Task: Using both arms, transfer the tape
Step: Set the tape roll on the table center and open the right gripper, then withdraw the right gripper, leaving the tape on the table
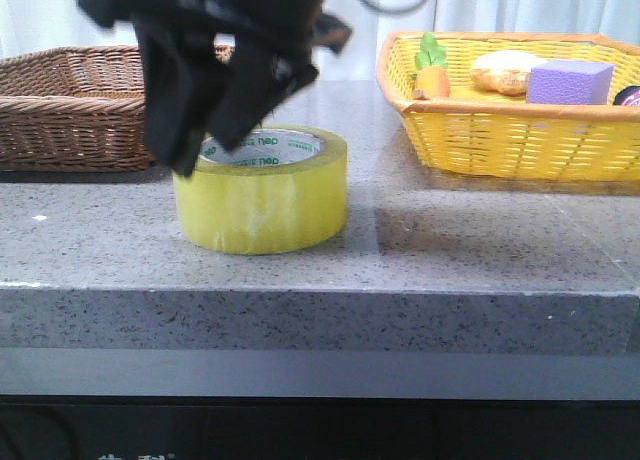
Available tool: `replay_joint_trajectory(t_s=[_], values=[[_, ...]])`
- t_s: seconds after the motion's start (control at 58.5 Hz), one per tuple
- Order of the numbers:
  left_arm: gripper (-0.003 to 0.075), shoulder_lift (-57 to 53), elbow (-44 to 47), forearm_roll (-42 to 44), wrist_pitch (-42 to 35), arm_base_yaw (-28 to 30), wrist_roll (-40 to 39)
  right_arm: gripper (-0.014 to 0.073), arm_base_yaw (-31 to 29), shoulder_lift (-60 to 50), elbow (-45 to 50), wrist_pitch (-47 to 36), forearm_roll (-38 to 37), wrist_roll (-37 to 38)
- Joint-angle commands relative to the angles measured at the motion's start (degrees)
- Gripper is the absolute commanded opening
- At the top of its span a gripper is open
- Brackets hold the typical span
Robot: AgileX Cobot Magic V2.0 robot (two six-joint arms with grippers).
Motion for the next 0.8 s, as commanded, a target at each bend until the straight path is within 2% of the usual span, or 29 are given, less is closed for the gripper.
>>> replay_joint_trajectory(t_s=[0.0, 0.222, 0.308, 0.53, 0.599, 0.787], values=[[0.0564, 0.56, -2.01, -0.14, -4.39, 0.05, -0.62, 0.0394, -0.18, -5.21, -5.15, 1.37, 1.05, 0.06], [0.0564, 0.56, -2.01, -0.14, -4.39, 0.05, -0.62, 0.0381, -0.25, -7.42, -13.26, 5.97, 1.05, 0.67], [0.0564, 0.56, -2.01, -0.14, -4.39, 0.05, -0.62, 0.0307, -0.25, -7.41, -13.71, 5.97, 1.05, 1.16], [0.0564, 0.56, -2.01, -0.14, -4.39, 0.05, -0.62, -0.002, -0.25, -7.26, -13.71, 6.17, 1.05, 1.47], [0.0564, 0.56, -2.01, -0.14, -4.39, 0.05, -0.62, -0.0097, -0.72, -7.38, -13.71, 6.34, 1.05, 1.47], [0.0564, 0.56, -2.01, -0.14, -4.39, 0.05, -0.62, -0.009, -5.47, -9.58, -13.22, 8.73, 1.01, 2.31]])
